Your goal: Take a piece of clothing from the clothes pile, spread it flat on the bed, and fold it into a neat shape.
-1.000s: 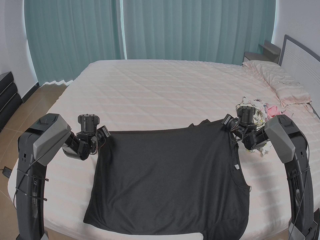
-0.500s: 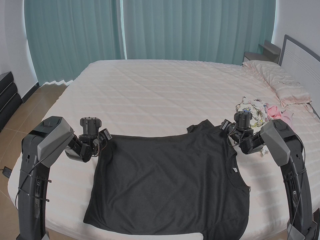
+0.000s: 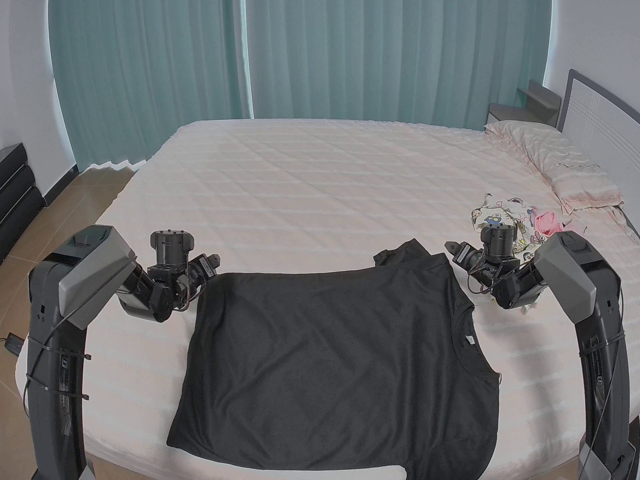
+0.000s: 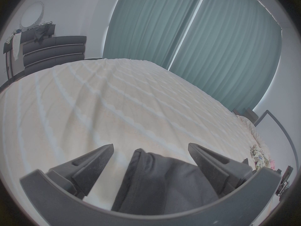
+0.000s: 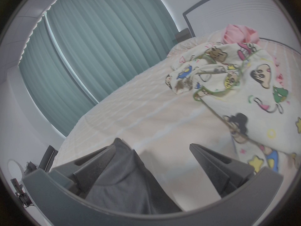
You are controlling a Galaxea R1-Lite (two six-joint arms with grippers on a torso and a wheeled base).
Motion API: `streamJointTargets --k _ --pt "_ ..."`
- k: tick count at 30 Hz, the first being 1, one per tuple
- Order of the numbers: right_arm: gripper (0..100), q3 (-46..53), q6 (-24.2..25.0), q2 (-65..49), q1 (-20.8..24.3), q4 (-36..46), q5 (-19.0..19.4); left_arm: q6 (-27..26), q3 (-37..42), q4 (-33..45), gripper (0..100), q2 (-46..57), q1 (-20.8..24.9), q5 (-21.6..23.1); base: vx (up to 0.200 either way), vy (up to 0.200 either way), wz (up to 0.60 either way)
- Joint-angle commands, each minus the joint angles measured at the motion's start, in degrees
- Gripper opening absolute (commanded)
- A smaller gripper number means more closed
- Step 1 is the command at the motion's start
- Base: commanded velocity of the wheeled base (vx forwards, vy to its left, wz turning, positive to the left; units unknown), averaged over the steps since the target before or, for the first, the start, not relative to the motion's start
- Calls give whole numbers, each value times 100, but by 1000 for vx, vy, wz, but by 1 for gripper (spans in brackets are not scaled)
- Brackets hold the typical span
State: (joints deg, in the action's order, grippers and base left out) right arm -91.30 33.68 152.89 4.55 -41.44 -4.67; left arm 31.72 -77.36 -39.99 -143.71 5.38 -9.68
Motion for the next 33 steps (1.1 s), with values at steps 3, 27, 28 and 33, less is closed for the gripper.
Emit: streamJointTargets --k 3,27,28,33 --pt "100 2221 402 -1631 99 -119 10 221 2050 -387 100 1513 -1 247 0 0 0" --pt "100 6783 2222 -2976 749 -3134 54 1978 6427 -2646 100 2577 218 1311 -158 0 0" --pt "100 6818 2257 -2958 749 -3204 54 1978 6427 -2646 100 2515 218 1311 -200 0 0" --pt "100 7020 2301 -2941 758 -3292 54 1978 6391 -2655 100 2076 306 1319 -40 0 0"
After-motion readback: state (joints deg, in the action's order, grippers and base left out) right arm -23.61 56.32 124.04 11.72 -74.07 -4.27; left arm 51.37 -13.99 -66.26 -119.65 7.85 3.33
